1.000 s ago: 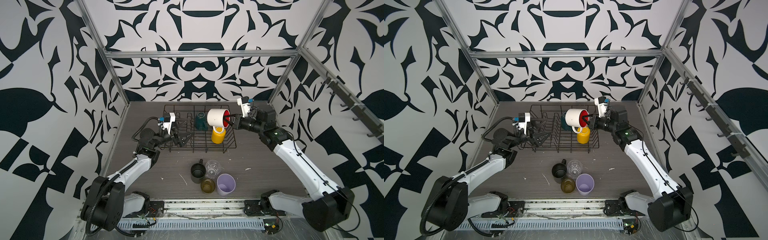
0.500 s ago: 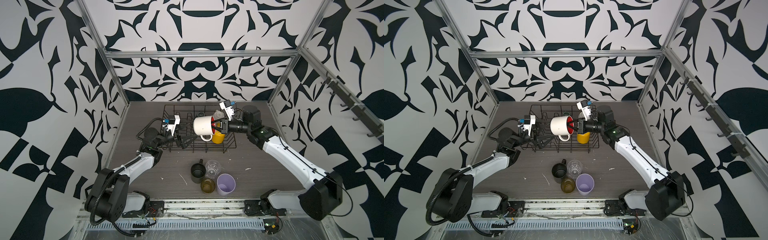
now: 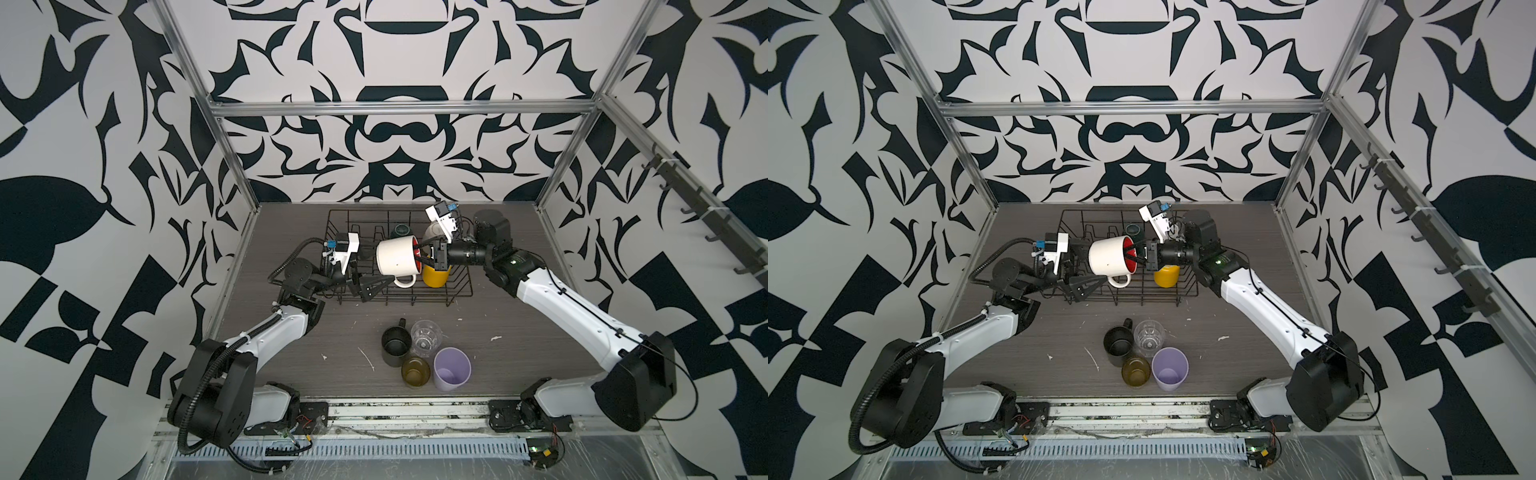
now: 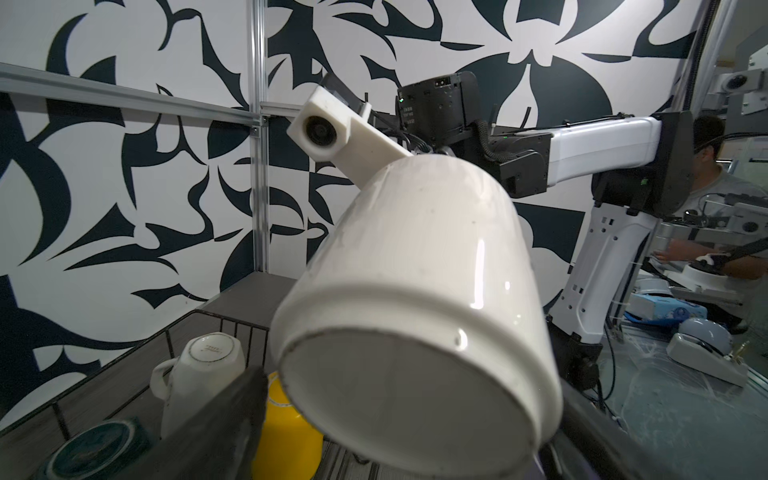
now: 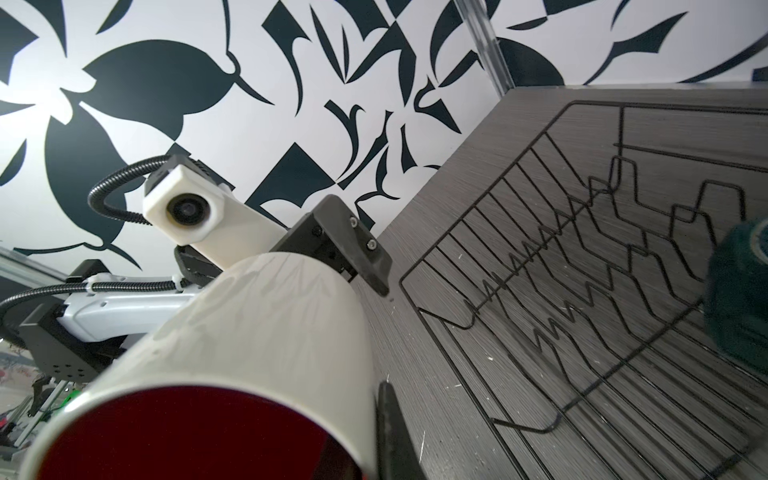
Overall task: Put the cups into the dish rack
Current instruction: 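Bring the white mug to the left gripper while the left gripper closes on its body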
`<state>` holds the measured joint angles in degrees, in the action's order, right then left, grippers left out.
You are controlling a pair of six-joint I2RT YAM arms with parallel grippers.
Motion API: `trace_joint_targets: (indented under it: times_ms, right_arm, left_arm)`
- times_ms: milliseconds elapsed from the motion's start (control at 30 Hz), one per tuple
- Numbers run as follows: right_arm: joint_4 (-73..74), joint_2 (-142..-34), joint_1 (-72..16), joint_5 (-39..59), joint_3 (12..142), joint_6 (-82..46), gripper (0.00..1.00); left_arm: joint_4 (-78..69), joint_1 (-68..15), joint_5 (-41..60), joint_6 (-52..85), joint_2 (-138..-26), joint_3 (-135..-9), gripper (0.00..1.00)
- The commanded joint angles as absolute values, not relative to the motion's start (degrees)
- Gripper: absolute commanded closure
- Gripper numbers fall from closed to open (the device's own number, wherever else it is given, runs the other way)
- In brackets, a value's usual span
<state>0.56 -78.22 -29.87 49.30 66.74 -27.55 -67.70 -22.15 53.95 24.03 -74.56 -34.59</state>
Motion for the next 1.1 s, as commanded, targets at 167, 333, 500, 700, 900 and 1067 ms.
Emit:
trace_joint_targets:
  times_ms: [167,333,500,700,900,1067]
  right_arm:
    - [6.82,-78.52,-33.26,54.40,71.26,-26.31,1.00]
    - [7.29,-79.73,-34.53,55.18,71.96,-26.02,1.00]
    - [8.12,-80.55,-35.08,55.01,72.08,-26.33,1.00]
    - [10.56,-81.37,-35.17,55.35,71.72,-27.88,1.00]
    - [15.60,-82.14,-35.21,55.88,70.80,-31.01,1.00]
    - [18.09,-83.31,-35.42,56.85,70.93,-33.10,1.00]
  left_arm:
    - [-70.49,-22.25,55.68,24.61,-71.43,-34.89,0.00]
    - [-70.57,-22.55,56.76,24.87,-70.93,-34.76,0.00]
    - [-70.36,-22.72,57.90,25.14,-70.67,-34.87,0.02]
    - [-70.30,-22.87,59.22,25.41,-71.06,-35.33,0.06]
    - [-71.49,-23.03,60.49,25.79,-71.45,-35.33,0.08]
    - [-71.89,-23.13,60.57,25.89,-71.29,-35.23,0.08]
